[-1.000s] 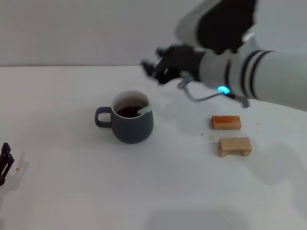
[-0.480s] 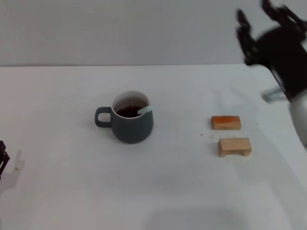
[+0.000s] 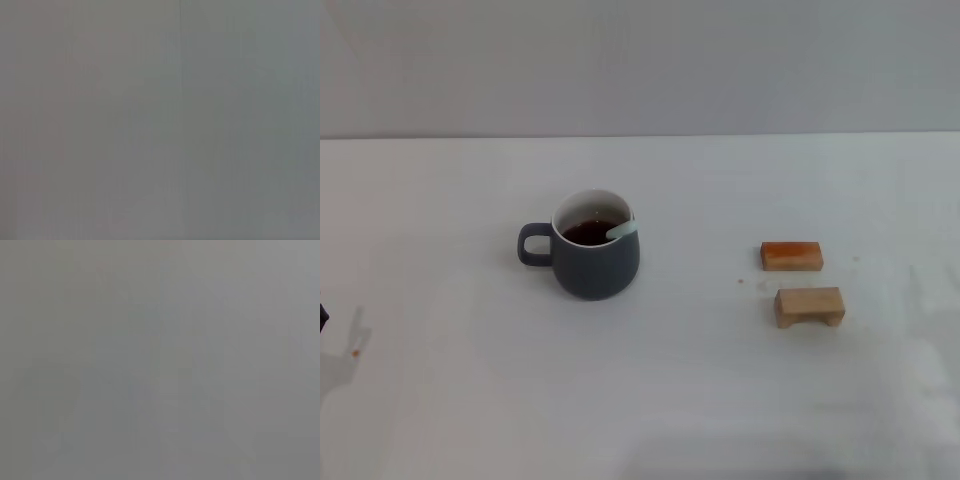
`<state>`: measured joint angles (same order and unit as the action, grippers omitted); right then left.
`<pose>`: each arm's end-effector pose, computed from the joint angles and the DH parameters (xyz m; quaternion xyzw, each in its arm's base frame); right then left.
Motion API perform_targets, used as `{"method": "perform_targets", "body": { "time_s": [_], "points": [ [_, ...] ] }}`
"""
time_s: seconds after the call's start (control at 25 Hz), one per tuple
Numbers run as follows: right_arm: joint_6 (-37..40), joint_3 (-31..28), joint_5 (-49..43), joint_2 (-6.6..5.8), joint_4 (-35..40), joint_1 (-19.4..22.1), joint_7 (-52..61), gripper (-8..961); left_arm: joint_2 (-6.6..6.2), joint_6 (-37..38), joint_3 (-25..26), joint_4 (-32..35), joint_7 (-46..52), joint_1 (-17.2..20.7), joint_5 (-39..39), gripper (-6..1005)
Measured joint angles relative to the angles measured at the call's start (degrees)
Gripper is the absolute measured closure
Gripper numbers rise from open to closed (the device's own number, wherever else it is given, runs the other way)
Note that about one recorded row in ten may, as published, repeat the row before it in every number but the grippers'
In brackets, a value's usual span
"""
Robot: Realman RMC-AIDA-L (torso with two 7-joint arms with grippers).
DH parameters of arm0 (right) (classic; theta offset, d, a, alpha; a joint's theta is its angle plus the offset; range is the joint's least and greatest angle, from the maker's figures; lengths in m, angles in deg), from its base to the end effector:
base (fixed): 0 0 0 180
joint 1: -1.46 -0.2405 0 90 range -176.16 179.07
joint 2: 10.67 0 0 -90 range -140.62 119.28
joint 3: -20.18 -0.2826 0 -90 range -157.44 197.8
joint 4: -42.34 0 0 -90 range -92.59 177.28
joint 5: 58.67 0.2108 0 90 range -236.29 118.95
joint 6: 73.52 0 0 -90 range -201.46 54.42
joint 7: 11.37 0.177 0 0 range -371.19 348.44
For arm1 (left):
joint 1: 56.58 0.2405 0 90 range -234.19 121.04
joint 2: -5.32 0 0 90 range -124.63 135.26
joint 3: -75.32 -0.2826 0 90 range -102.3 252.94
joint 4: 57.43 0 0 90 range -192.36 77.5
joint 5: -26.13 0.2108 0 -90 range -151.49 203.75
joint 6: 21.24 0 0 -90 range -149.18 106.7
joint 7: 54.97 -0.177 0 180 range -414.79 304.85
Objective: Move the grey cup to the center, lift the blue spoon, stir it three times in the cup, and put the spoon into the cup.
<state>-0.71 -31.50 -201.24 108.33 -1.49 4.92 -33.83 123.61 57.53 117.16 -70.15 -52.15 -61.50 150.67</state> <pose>0.3036 0.2648 -0.0243 -0.6461 0.1076 0.2869 0.6990 -0.4134 0.2430 -0.0110 -0.6378 -0.2529 -0.2528 0.6822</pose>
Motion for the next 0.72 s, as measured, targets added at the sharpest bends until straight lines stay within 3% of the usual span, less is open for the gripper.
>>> {"method": "perform_targets", "body": {
  "time_s": [0.24,0.72],
  "points": [
    [3.9,0.2,3.6,-0.07,9.4,0.8,13.6,365,-0.08,0.3,0.0,0.1,-0.1,-0.4,0.0,140],
    [11.1,0.0,6.9,0.05,18.3,0.9,22.9,302,-0.17,0.4,0.0,0.7,-0.1,-0.4,0.0,140]
  ]
}}
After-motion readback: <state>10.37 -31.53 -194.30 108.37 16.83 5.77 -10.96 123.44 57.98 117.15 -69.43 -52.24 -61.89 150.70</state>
